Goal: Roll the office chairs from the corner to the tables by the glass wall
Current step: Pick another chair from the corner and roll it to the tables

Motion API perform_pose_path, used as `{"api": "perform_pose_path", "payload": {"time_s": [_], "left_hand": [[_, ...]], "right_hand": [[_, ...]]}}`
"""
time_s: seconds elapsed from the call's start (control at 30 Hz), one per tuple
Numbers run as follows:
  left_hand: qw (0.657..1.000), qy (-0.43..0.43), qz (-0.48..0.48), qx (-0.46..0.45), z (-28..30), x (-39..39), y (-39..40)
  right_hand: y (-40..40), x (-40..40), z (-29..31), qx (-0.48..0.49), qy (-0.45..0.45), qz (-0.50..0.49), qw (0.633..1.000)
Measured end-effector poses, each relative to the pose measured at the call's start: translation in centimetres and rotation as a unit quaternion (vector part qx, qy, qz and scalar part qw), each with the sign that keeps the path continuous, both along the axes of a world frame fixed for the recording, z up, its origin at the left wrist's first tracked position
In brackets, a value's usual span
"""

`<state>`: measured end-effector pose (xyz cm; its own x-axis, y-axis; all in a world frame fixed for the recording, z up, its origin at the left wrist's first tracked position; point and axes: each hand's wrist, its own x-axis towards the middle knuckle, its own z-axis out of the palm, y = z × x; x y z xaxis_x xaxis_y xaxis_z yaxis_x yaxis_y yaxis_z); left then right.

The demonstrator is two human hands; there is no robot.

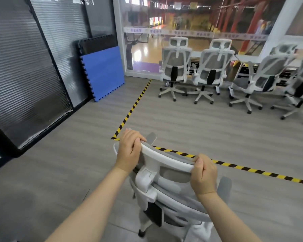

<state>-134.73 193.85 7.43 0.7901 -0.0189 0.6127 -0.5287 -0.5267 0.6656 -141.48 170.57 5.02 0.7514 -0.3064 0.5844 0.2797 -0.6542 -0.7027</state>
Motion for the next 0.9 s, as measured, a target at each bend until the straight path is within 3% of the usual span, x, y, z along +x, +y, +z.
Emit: {"api": "perform_pose_path", "payload": {"time_s": [0.33,0.6,0.9], "left_hand": [[0.999,0.025,-0.007,-0.022,0.0,21.9,-4.1],[0.999,-0.027,0.010,-0.029,-0.9,39.6,-6.4],[0.994,-0.088,0.002,0.070,-1.4,61.3,-6.3]], "right_hand": [[-3.1,21.2,0.0,-0.007,-0.002,-0.004,1.000],[-5.1,38.3,-0.2,0.027,-0.002,-0.023,0.999],[-7.2,59.8,-0.4,0.020,0.025,-0.032,0.999]]}}
